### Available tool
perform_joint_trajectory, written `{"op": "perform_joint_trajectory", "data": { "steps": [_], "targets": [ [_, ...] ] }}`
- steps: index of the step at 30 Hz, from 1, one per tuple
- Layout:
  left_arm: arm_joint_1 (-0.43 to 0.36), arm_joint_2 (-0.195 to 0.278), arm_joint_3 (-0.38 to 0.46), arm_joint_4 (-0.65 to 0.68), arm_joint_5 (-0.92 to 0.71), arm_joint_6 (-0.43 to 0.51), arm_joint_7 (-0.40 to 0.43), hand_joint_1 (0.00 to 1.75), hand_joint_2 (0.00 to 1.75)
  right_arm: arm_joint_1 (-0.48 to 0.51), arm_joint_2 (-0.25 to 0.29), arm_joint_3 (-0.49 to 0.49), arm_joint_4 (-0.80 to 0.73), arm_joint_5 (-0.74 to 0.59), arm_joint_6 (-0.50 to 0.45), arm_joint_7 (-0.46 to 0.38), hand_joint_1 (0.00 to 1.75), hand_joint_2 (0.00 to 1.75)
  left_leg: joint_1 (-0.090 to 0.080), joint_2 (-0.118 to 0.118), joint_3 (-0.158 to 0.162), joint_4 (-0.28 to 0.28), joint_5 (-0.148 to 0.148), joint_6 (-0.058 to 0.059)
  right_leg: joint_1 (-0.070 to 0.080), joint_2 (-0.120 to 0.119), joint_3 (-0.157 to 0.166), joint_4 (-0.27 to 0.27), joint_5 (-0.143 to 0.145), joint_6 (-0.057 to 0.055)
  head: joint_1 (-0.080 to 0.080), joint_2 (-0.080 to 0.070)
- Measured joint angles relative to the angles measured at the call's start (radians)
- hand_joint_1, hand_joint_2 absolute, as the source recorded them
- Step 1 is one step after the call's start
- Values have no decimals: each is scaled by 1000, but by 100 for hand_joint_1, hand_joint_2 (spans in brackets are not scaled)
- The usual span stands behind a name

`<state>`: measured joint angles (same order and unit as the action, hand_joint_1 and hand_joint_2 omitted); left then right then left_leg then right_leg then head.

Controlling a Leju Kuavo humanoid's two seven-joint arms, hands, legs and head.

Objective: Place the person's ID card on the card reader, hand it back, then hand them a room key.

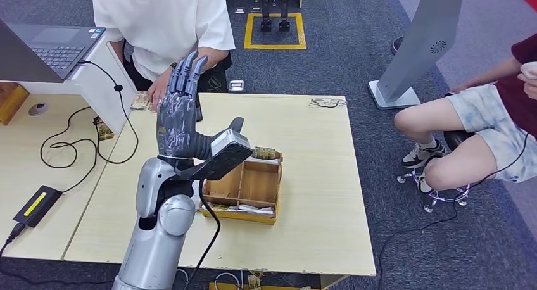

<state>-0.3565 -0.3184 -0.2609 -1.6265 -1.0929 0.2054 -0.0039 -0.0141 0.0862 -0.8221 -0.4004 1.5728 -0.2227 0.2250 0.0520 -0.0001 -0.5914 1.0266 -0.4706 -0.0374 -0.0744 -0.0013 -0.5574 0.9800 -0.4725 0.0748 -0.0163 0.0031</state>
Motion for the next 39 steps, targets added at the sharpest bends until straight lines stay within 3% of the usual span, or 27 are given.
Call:
{"op": "perform_joint_trajectory", "data": {
  "steps": [10,14,22,27,39],
  "targets": [
    [95,28,31,-100,92,72,-36,0,175,10,6,-4,-19,0,6,21,0,0,0,0,0,0,0,0,0,0,0,0,0,0,0,0],
    [184,52,48,-163,106,121,-60,0,175,21,21,-8,-44,0,15,32,0,0,0,0,0,0,0,0,0,0,0,0,0,0,0,0],
    [268,70,76,-212,193,182,-121,0,175,32,37,-22,-77,0,23,42,0,0,0,0,0,0,0,0,0,0,0,0,0,0,0,0],
    [327,76,93,-234,240,197,-161,0,175,39,50,-40,-102,0,25,45,0,0,0,0,0,0,0,0,0,0,0,0,0,0,0,0],
    [413,77,96,-265,245,210,-166,0,175,47,79,-76,-141,0,33,60,0,0,0,0,0,0,0,0,0,0,0,0,0,0,0,0]
  ]
}}
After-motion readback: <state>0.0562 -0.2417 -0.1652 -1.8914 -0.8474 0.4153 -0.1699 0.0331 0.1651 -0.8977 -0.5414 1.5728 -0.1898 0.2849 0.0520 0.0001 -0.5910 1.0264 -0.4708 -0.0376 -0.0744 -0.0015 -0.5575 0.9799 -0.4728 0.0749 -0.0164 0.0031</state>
